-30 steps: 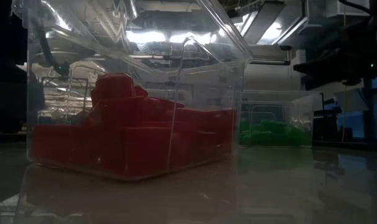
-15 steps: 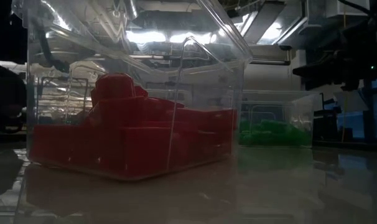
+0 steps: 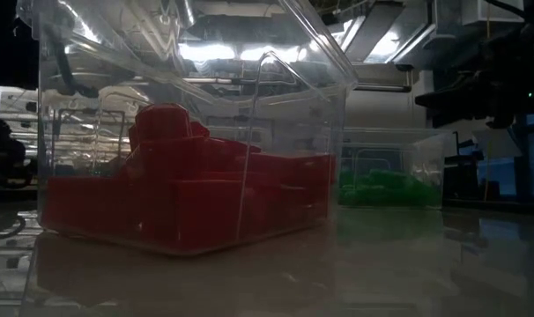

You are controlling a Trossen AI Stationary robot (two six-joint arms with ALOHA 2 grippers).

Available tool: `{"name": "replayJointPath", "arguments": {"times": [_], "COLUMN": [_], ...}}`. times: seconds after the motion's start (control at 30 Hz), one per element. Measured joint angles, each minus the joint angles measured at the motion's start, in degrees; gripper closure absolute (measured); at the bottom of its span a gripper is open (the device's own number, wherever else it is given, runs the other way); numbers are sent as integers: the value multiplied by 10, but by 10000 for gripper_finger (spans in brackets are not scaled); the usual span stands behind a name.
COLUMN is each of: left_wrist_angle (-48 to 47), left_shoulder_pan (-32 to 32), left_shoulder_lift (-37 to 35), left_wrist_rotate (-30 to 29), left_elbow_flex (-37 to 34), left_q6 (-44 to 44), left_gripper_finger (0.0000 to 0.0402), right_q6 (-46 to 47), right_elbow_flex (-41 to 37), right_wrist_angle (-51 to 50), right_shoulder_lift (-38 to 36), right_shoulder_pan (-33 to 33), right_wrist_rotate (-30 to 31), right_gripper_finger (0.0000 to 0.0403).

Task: Sort blocks
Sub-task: Return to Home Position

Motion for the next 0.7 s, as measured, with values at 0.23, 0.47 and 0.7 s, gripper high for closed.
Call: {"name": "replayJointPath", "arguments": {"times": [0.23, 0.47, 0.7], "left_wrist_angle": [0, 0, 0], "left_shoulder_pan": [0, 0, 0], "left_shoulder_lift": [0, 0, 0], "left_wrist_rotate": [0, 0, 0], "left_elbow_flex": [0, 0, 0], "left_q6": [2, 2, 2], "left_gripper_finger": [399, 399, 399], "right_q6": [0, 0, 0], "right_elbow_flex": [0, 0, -1], "right_wrist_angle": [-1, -1, -1], "right_shoulder_lift": [0, 0, 0], "right_shoulder_pan": [0, 0, 0], "right_wrist_rotate": [-1, -2, -2], "right_gripper_finger": [382, 382, 382]}}
